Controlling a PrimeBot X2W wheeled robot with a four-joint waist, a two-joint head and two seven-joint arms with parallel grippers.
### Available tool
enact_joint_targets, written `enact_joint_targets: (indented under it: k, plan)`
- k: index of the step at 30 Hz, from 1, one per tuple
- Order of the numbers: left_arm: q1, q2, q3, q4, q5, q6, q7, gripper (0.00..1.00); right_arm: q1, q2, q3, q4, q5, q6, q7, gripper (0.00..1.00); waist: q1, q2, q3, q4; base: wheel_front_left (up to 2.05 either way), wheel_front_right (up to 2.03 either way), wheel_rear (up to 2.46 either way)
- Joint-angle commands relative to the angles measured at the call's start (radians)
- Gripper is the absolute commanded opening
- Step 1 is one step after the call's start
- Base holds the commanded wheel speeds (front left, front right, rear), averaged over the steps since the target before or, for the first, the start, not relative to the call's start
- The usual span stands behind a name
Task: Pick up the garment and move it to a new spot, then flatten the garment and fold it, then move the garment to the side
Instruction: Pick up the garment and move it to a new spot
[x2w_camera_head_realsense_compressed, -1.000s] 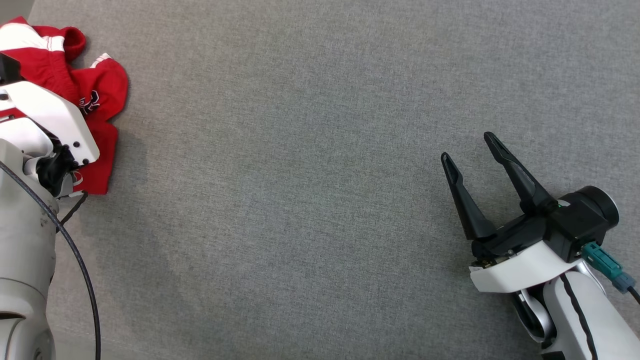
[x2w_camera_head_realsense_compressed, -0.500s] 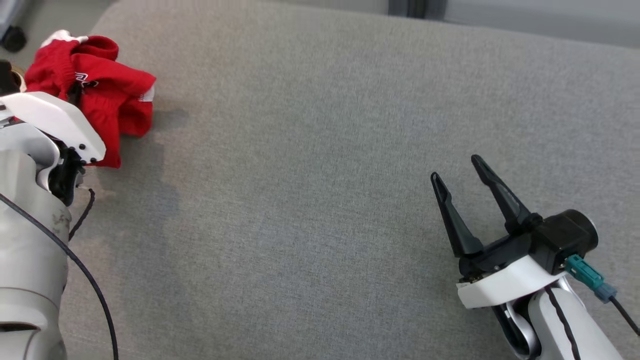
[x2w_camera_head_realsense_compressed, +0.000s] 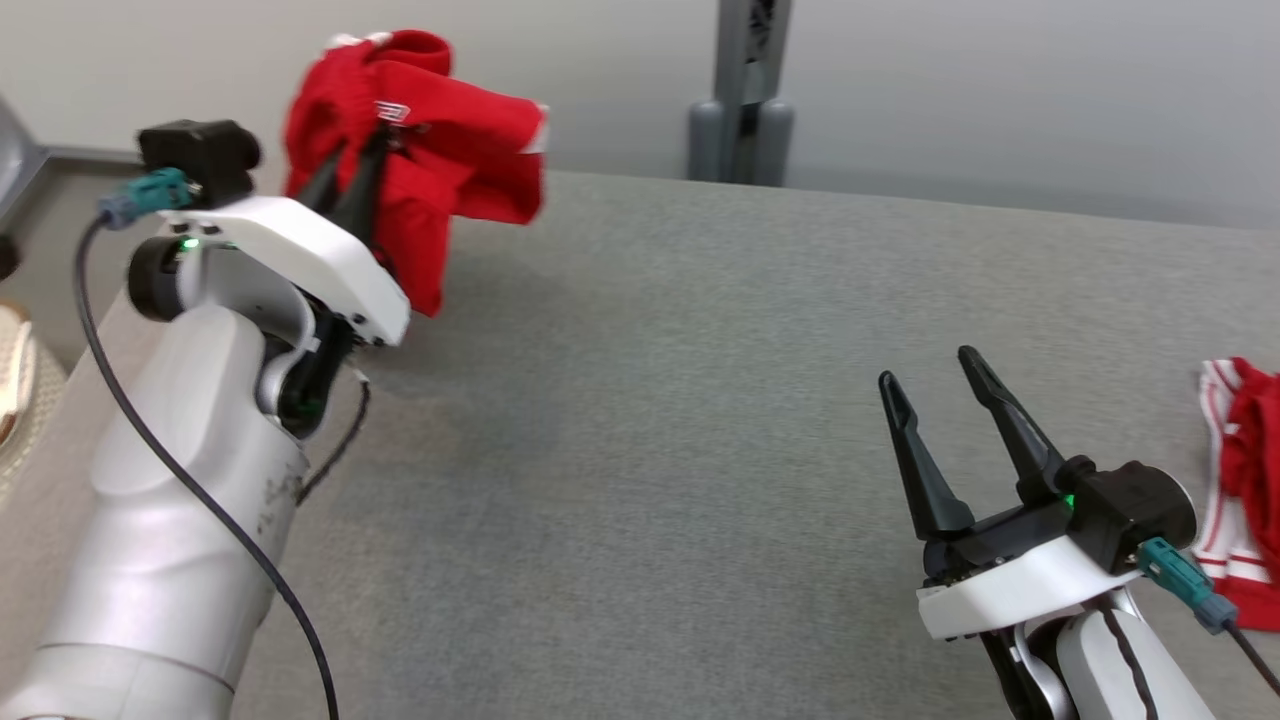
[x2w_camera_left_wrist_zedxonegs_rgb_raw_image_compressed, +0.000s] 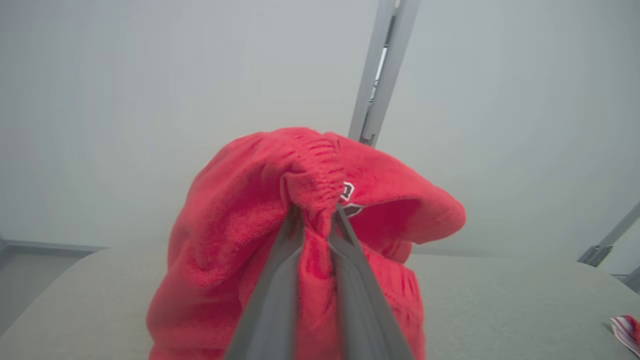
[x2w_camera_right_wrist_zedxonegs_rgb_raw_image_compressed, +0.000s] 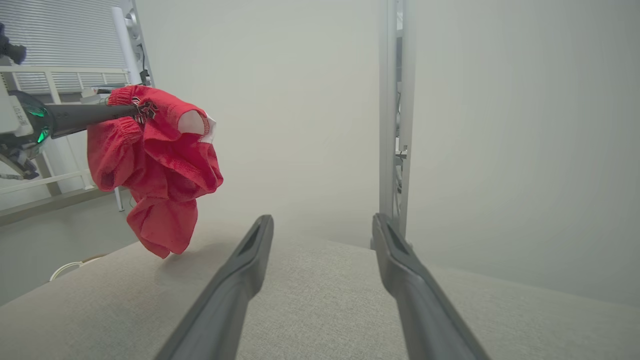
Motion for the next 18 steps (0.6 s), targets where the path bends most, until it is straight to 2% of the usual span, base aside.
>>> enact_joint_targets:
  k: [1, 2, 7, 11, 14, 18]
  plan:
    - [0.03, 0.018, -0.046, -0.064, -0.037, 0.0, 0.005, 0.0, 0.011, 0.001, -0.011, -0.006, -0.001, 0.0, -0.001, 1.0, 0.0, 0.0, -0.03, -0.054, 0.0, 0.0, 0.0]
    - [0.03, 0.018, -0.046, -0.064, -0.037, 0.0, 0.005, 0.0, 0.011, 0.001, -0.011, -0.006, -0.001, 0.0, -0.001, 1.0, 0.0, 0.0, -0.03, -0.054, 0.0, 0.0, 0.0]
    - [0.078, 0.023, -0.169, -0.214, -0.115, 0.0, 0.014, 0.0, 0.003, 0.009, -0.046, -0.015, -0.008, 0.0, 0.0, 1.0, 0.0, 0.0, -0.031, -0.123, 0.0, 0.0, 0.0]
    - [0.103, 0.024, -0.264, -0.283, -0.129, 0.0, 0.009, 0.0, -0.002, 0.016, -0.063, -0.021, -0.011, 0.0, 0.0, 1.0, 0.0, 0.0, -0.022, -0.177, 0.0, 0.0, 0.0]
    - [0.124, 0.017, -0.332, -0.292, -0.125, -0.001, 0.017, 0.0, -0.005, 0.02, -0.078, -0.023, -0.013, 0.0, 0.0, 1.0, 0.0, 0.0, -0.014, -0.211, 0.0, 0.0, 0.0]
    - [0.15, 0.006, -0.416, -0.235, -0.085, -0.001, 0.009, 0.0, -0.011, 0.025, -0.083, -0.029, -0.013, 0.0, 0.0, 1.0, 0.0, 0.0, 0.005, -0.25, 0.0, 0.0, 0.0]
